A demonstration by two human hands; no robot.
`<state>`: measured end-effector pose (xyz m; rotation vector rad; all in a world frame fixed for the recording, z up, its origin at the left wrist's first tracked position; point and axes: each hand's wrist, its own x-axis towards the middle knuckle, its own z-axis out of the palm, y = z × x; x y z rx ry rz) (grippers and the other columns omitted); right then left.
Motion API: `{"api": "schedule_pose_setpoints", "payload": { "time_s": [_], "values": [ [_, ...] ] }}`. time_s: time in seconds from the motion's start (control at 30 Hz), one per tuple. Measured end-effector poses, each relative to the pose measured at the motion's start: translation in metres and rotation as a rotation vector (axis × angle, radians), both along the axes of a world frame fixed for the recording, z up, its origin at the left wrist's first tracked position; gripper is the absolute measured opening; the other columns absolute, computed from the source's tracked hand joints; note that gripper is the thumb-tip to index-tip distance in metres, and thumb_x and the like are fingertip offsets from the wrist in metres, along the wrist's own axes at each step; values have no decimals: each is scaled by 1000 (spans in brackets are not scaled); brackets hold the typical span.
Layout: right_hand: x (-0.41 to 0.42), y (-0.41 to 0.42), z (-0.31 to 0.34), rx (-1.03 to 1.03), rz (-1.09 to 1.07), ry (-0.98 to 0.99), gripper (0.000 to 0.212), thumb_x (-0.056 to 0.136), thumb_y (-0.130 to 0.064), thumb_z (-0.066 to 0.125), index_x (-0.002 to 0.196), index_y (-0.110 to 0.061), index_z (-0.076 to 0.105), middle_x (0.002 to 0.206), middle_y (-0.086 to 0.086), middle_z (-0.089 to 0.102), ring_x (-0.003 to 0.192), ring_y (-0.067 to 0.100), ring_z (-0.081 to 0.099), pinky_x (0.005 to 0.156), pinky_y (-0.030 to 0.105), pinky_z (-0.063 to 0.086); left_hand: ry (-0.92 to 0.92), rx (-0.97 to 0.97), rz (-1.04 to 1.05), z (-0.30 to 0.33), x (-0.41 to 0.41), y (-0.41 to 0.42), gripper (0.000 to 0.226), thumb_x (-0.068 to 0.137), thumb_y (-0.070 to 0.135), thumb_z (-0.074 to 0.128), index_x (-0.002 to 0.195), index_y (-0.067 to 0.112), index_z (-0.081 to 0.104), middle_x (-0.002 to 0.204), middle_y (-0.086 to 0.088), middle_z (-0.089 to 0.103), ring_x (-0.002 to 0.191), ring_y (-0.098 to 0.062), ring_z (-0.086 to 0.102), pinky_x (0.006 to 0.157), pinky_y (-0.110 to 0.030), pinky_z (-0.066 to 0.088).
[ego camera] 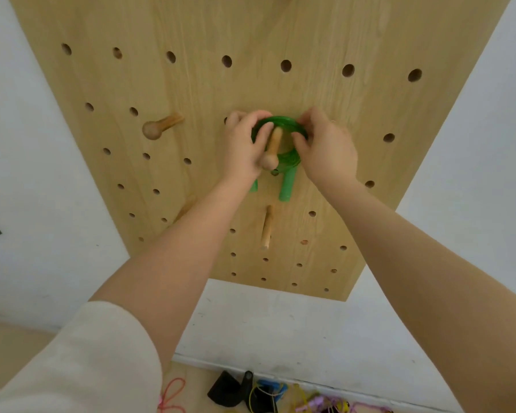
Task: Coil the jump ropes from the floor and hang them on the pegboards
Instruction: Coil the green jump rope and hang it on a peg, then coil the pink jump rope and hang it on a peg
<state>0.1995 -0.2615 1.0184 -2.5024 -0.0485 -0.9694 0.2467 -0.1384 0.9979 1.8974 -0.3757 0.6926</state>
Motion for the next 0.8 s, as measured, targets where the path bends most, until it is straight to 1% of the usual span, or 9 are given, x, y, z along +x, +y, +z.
{"api": "schedule_pose_setpoints", "payload": {
  "time_s": [0.13, 0.2, 0.27, 0.33, 0.43, 0.5, 0.57, 0.63, 0.8],
  "values": [
    [0, 2, -19, -205, -76, -42, 26, 95, -30, 47, 116, -15, 49, 117, 8, 49, 104, 25, 47, 59, 33, 40, 38, -242, -53, -7, -6, 1, 15, 88, 15, 60, 101, 17, 65, 99, -1, 40, 101, -25, 51, 95, -34, 44],
    [-2, 5, -22, -119, -70, 15, 33, 94, -33, 48, 123, -16, 46, 124, 9, 43, 106, 26, 49, 61, 33, 42, 45, -82, -35, -12, -12, 6, 28, 90, 16, 56, 118, 18, 59, 111, -5, 44, 110, -26, 48, 98, -32, 40],
    [-6, 9, -22, -8, -29, 47, 46, 93, -38, 49, 132, -17, 39, 131, 8, 40, 110, 25, 52, 69, 34, 48, 93, 129, -11, -20, -17, 13, 53, 94, 21, 50, 143, 23, 33, 131, -8, 41, 122, -23, 43, 103, -33, 37],
    [-16, 14, -21, 54, -27, 23, 59, 92, -38, 51, 141, -15, 28, 140, 9, 34, 117, 23, 50, 77, 32, 49, 121, 138, -46, -22, -28, 22, 68, 93, 24, 52, 149, 26, 12, 141, -6, 35, 130, -21, 38, 108, -42, 35],
    [-38, 20, -25, 92, -56, -15, 59, 92, -29, 52, 142, -13, 26, 142, 9, 30, 113, 21, 50, 70, 25, 43, 124, 114, -87, -22, -45, 34, 70, 93, 27, 52, 149, 24, 11, 145, -5, 33, 133, -19, 34, 110, -43, 33],
    [-56, 26, -34, 129, -49, -87, 42, 92, -23, 50, 131, -12, 39, 127, 7, 44, 94, 15, 53, 63, 25, 39, 117, 99, -115, -26, -59, 47, 62, 94, 24, 50, 148, 21, 20, 141, -4, 36, 128, -16, 38, 108, -37, 34],
    [-76, 37, -50, 177, 34, -78, 20, 94, -21, 47, 110, -11, 50, 88, -1, 56, 67, 11, 49, 55, 27, 37, 105, 125, -113, -41, -71, 64, 50, 93, 17, 50, 141, 16, 35, 131, 0, 42, 116, -10, 43, 103, -32, 39],
    [-94, 52, -73, 153, 156, 14, 15, 94, -20, 47, 91, -10, 56, 60, -8, 47, 51, 8, 43, 49, 29, 36, 162, 145, -106, -68, -81, 85, 41, 91, 11, 49, 132, 14, 46, 122, 2, 47, 106, -10, 48, 96, -31, 44],
    [-118, 99, -154, 89, 351, 404, 22, 93, -18, 49, 79, -6, 60, 57, -2, 50, 54, 19, 46, 55, 36, 42, 495, 156, -109, -163, -117, 147, 32, 94, 11, 45, 125, 12, 49, 111, 4, 52, 82, -11, 53, 71, -22, 42]
  ]
}}
